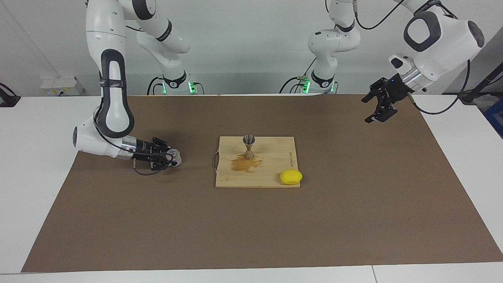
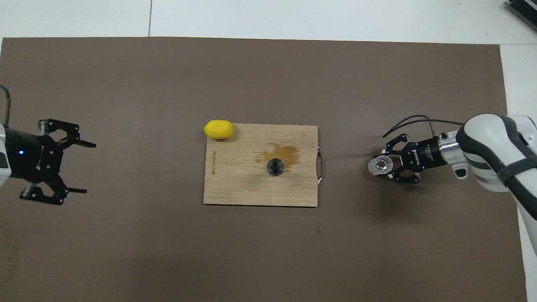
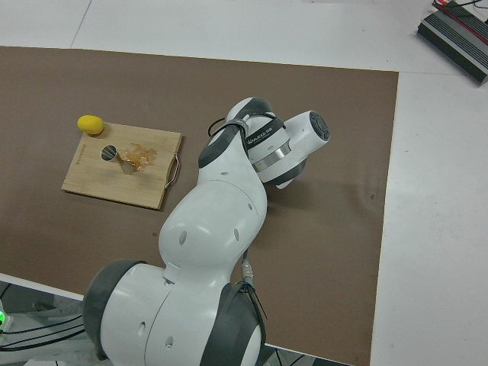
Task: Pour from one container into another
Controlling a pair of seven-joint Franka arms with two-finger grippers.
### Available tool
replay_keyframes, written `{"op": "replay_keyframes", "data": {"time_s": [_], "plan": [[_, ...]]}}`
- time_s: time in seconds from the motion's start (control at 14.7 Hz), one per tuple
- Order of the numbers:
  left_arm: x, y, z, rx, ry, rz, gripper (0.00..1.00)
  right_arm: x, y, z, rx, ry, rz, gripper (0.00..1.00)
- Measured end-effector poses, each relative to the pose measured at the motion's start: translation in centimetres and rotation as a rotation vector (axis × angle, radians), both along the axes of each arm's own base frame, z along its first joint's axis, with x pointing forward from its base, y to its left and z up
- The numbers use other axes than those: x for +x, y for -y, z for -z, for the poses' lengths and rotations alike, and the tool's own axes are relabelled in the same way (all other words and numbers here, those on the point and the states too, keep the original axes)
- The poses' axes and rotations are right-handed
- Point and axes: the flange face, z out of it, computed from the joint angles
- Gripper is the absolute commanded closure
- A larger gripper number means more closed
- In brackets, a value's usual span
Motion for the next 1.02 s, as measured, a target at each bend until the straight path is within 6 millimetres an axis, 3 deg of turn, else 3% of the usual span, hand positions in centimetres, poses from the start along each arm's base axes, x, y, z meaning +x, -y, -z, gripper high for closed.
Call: {"op": "replay_keyframes", "data": {"time_s": [0.27, 0.41, 0.68, 1.02], "plan": [[0.0, 1.5, -1.1, 0.062, -0.039, -0.150, 0.00, 0.8, -1.5, -4.6, -0.035, 0.041, 0.034, 1.00], [-0.3, 1.8, -1.7, 0.107, -0.057, -0.250, 0.00, 1.2, -3.3, -7.4, -0.065, 0.060, 0.066, 1.00], [-1.2, 2.0, -3.1, 0.180, -0.075, -0.441, 0.00, 1.9, -8.5, -11.9, -0.112, 0.081, 0.131, 1.00], [-1.1, 1.3, -3.3, 0.215, -0.140, -0.750, 0.00, 2.5, -17.0, -15.1, -0.227, 0.089, 0.164, 1.00]]}}
